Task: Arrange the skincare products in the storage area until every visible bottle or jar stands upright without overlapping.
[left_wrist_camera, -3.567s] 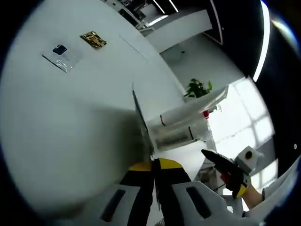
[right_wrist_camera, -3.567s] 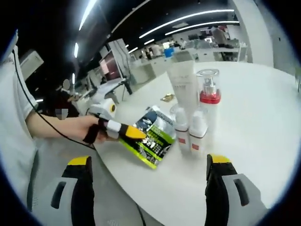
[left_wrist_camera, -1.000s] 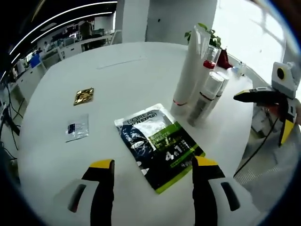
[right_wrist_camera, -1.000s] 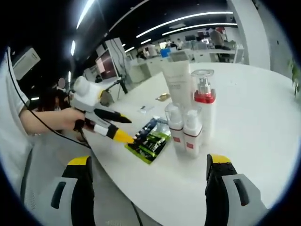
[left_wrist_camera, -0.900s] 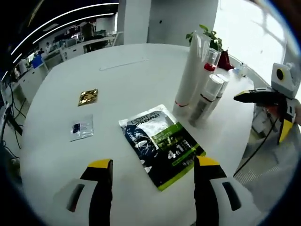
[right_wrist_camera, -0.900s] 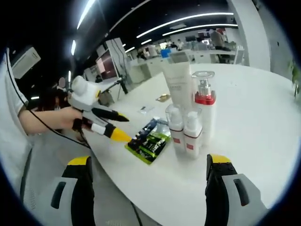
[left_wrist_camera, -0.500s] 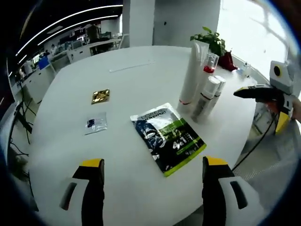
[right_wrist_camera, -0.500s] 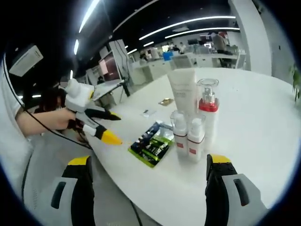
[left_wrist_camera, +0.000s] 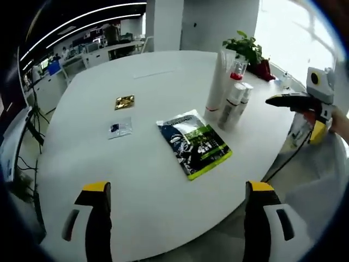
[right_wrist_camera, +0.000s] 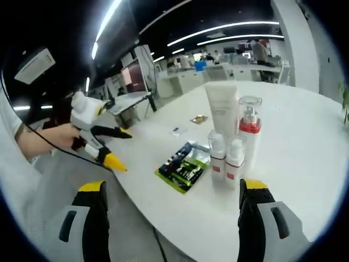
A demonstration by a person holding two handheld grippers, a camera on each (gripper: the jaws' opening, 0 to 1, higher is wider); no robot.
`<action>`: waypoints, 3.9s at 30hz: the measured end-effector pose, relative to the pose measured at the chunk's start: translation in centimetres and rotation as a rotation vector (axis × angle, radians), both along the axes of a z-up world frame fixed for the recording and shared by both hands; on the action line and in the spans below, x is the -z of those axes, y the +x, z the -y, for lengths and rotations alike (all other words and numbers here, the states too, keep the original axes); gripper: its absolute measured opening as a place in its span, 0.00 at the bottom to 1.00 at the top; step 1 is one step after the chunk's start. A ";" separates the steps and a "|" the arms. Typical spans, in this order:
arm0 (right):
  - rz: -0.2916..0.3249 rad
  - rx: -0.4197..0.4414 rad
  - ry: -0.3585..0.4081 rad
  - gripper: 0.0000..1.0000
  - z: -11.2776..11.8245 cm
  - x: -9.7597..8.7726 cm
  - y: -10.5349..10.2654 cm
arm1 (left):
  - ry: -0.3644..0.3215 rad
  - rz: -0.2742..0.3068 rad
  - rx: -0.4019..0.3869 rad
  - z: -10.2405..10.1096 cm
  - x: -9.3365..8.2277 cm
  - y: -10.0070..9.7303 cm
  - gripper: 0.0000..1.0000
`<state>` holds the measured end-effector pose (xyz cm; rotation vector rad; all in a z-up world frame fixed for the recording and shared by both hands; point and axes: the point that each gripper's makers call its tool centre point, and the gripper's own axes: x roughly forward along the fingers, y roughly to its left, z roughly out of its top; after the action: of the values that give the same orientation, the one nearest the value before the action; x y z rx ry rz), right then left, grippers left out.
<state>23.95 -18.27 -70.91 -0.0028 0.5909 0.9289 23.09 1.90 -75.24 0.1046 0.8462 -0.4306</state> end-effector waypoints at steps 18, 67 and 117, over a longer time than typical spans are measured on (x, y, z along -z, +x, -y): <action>0.030 0.016 -0.108 1.00 0.0 1.0 -0.1 | -0.118 0.024 -0.092 -4.6 -1.7 -2.4 0.99; 0.009 0.076 -0.195 1.00 1.9 2.5 0.7 | -0.014 -0.021 -0.135 -6.5 4.3 10.2 0.94; -0.029 0.104 -0.218 0.99 2.6 3.5 0.8 | 0.115 0.005 -0.157 -7.6 7.6 20.4 0.40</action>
<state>24.78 -20.82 -74.42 -0.1526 0.7109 0.7612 43.46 9.45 -82.80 0.1440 0.8677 -0.2341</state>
